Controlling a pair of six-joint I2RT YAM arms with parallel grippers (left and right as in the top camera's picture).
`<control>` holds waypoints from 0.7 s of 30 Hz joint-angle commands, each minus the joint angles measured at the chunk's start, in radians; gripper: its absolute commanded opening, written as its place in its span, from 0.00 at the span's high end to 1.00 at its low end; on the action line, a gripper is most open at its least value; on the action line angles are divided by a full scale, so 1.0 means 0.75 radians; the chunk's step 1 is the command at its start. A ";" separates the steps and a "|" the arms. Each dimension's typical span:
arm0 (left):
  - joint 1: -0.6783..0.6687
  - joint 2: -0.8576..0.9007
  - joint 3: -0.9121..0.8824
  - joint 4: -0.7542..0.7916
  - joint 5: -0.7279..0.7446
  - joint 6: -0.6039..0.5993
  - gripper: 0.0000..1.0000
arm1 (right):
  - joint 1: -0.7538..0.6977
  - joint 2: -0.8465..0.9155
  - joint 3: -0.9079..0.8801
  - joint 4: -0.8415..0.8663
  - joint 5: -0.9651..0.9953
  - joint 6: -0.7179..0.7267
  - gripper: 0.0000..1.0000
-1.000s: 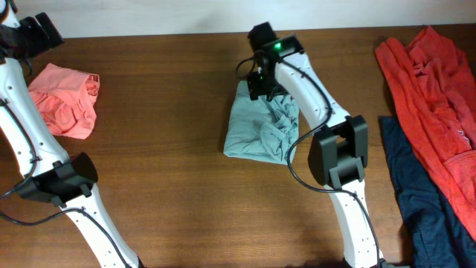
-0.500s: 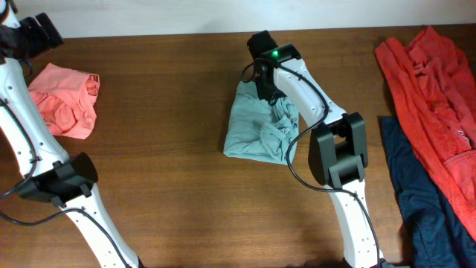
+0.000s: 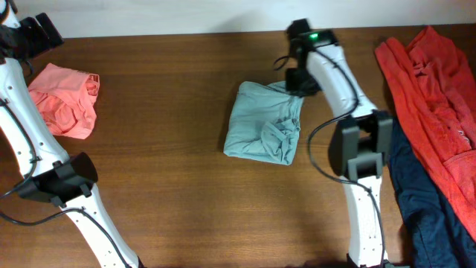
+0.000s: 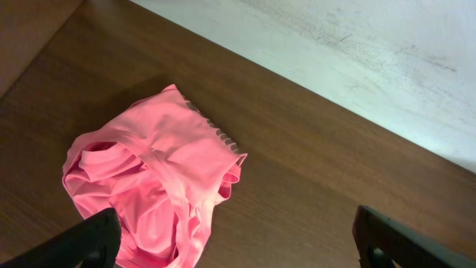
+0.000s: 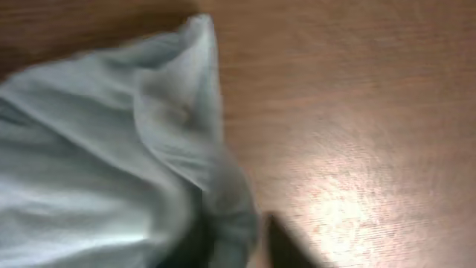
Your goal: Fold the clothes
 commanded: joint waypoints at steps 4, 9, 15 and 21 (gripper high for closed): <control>0.001 -0.040 0.008 -0.011 0.014 -0.012 0.01 | -0.142 -0.064 0.031 -0.085 -0.320 -0.037 0.04; -0.001 -0.040 0.008 -0.016 0.065 -0.006 0.01 | -0.154 -0.105 0.074 -0.174 -0.329 -0.063 0.04; -0.019 -0.041 0.009 -0.070 0.145 0.082 0.01 | -0.132 -0.293 0.099 -0.382 -0.284 -0.062 0.07; -0.023 -0.043 0.011 -0.102 0.240 0.203 0.01 | -0.060 -0.558 0.002 -0.486 -0.323 -0.045 0.13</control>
